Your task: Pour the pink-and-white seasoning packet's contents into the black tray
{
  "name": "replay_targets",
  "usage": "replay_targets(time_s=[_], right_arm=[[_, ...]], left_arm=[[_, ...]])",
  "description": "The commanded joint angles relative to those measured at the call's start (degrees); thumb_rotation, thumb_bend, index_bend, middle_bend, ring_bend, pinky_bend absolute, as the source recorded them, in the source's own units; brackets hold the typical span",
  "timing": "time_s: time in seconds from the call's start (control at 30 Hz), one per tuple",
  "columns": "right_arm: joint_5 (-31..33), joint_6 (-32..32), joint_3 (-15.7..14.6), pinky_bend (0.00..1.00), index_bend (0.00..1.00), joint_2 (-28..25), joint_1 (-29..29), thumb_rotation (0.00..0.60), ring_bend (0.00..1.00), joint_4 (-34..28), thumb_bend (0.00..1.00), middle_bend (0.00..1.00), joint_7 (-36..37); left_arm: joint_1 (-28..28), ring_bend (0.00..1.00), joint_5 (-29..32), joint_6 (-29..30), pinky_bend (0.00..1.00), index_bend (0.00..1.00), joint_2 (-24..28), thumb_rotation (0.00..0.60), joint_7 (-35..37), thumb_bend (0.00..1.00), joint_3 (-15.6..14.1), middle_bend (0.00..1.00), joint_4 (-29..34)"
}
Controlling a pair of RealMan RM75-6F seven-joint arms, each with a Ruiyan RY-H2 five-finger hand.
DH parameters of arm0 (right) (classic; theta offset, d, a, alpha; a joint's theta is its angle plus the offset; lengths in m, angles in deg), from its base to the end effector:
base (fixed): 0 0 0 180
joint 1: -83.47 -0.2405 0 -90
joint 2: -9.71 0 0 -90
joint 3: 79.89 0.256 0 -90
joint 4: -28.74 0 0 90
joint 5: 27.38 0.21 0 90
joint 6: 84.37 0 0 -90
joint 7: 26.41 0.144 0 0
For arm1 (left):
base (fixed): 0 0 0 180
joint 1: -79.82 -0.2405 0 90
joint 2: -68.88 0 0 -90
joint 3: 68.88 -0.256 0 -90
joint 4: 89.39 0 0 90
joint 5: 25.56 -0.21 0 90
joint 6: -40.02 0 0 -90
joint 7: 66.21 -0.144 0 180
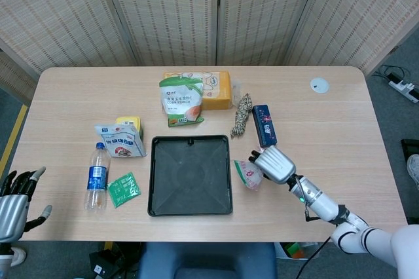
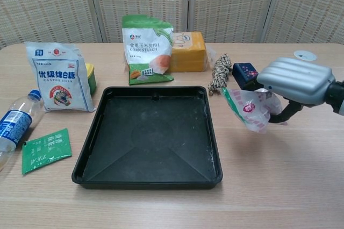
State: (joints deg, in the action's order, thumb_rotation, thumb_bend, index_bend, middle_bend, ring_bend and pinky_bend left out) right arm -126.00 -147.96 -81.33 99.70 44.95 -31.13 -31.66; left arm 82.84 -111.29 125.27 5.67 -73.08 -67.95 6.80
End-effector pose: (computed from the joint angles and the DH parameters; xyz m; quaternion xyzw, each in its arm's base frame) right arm -0.2193 -0.3296 -0.0093 0.8465 -0.1433 0.3373 0.3862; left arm -0.3074 0.1631 0.1540 -0.6078 -0.3862 -0.3491 0.5997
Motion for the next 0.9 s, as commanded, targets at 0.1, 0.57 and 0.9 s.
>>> replay_targets(time_s=[0.1,0.57,0.9], right_arm=[[1.4,5.0,2.8,1.0,0.7,-1.9,-3.9,0.6,0.95,-5.1,0.34,0.62,-9.4],[6.0,16.3,7.7,1.0,0.72,0.5,-12.3,0.6,0.96,-8.2,0.34,0.63,-30.9],[9.2,18.8,8.7,1.0,0.72,4.0,-14.7,0.6,0.96,-5.9,0.34,0.64,-44.7]], left_arm=[[0.0,0.14,-0.1,0.2,0.01,0.1,-0.1,0.6,0.3,0.36,0.1,0.18,-0.3],[-0.8,0.14,0.0,1.4,0.01,0.1,-0.2,0.6,2.4,0.36,0.1,0.18,-1.9],[-0.8,0.14,0.2,1.2,0.0,0.1,-0.6,0.6,3.2,0.36,0.1,0.18,-2.9]])
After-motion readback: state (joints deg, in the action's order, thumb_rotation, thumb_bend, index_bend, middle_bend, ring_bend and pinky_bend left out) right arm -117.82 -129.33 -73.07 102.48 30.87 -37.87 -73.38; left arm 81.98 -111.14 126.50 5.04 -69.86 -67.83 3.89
